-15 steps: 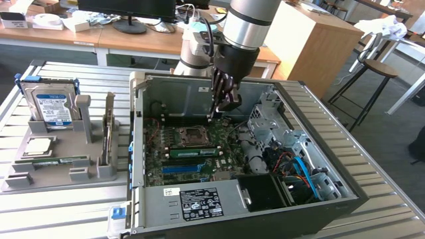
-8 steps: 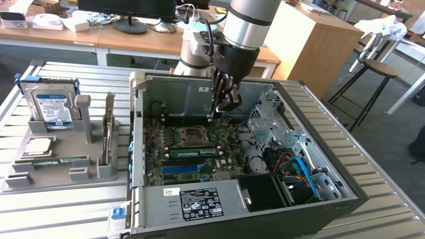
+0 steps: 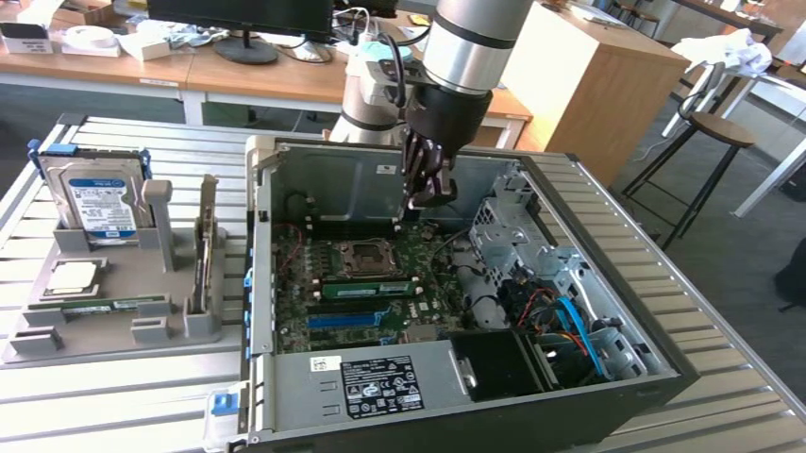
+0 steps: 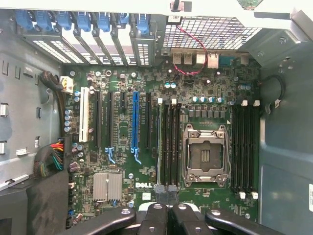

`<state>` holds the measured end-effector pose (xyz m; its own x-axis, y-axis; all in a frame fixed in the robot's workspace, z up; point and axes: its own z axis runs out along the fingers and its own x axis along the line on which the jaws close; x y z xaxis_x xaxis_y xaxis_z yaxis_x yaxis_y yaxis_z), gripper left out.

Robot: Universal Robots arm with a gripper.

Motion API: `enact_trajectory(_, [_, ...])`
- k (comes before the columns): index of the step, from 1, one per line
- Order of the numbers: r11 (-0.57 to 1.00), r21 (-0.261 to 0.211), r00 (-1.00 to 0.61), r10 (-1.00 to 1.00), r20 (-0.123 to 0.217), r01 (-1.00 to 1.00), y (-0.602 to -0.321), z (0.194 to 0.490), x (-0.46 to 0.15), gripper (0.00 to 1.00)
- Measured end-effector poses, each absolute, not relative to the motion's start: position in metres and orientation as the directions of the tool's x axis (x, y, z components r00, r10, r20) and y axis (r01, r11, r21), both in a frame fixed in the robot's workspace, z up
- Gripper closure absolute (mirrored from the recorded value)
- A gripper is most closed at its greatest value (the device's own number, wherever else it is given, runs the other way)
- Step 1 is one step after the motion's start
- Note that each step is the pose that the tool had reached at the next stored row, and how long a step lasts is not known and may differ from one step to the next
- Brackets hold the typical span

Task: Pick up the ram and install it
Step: 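Press down the ram until it locks into place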

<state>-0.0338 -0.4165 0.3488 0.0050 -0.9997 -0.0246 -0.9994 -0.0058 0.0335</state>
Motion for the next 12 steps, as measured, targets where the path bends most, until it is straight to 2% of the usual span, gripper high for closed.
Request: enact_trajectory(12, [-0.006, 0.034, 0.005, -1.000, -0.025, -0.999, -0.4166, 0.3489, -0.0288, 0.90])
